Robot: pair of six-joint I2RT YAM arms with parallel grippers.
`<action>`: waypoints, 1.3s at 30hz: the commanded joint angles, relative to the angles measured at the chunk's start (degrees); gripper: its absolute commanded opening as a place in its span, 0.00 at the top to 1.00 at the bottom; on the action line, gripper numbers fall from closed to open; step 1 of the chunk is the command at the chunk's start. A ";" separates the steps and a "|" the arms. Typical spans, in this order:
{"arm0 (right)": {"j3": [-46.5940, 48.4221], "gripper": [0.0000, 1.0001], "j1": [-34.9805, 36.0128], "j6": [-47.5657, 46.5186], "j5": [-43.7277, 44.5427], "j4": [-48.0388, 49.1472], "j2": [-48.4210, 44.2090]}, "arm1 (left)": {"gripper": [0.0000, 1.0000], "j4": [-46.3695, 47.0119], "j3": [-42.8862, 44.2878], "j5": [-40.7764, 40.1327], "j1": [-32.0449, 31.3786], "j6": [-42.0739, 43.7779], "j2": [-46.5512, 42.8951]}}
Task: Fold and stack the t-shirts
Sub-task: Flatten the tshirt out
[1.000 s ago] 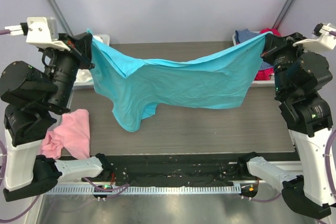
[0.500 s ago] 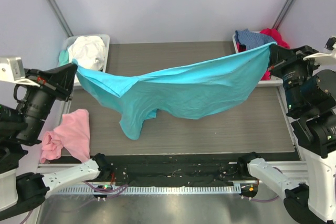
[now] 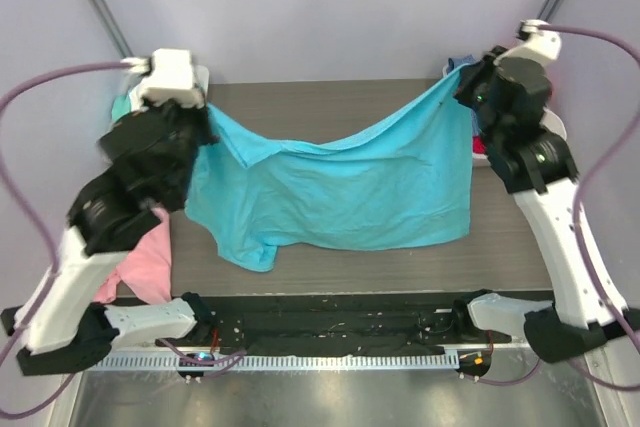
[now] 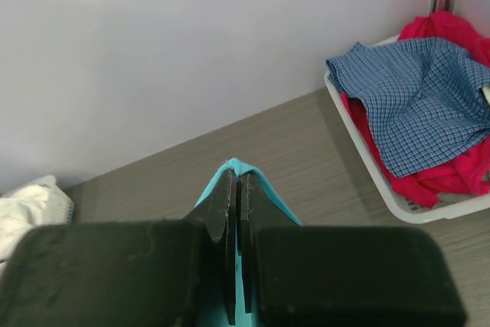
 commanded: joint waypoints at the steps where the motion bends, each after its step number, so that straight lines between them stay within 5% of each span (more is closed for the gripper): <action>1: 4.05 0.99 -0.35 -2.02 3.00 5.40 7.04 | 1.00 6.93 5.97 2.06 6.54 8.12 10.09; 5: 12.13 0.99 -0.79 -4.30 3.63 7.07 14.95 | 1.00 4.84 15.80 13.58 17.02 5.31 19.31; 12: 36.30 0.99 -1.50 -9.14 1.96 6.28 27.35 | 1.00 -4.23 50.79 24.41 26.35 5.48 38.33; 17: 38.01 0.99 -1.50 -8.71 -2.25 6.63 24.47 | 1.00 4.10 38.56 25.81 26.61 3.30 31.32; 23: 6.56 0.99 -1.58 -2.65 -5.16 12.52 7.43 | 1.00 17.39 -0.61 26.69 26.61 -3.82 11.38; 26: -4.43 0.99 -1.49 0.61 -8.59 11.47 1.55 | 1.00 17.13 -12.34 26.60 26.61 -6.82 4.78; 31: -10.00 0.99 -1.49 0.71 -8.94 8.75 -5.06 | 1.00 11.44 -16.70 27.22 26.53 -11.66 -2.53; 39: -0.35 0.99 -1.41 -0.26 -8.07 2.77 -10.52 | 1.00 1.05 -0.97 29.68 26.61 -13.50 -8.41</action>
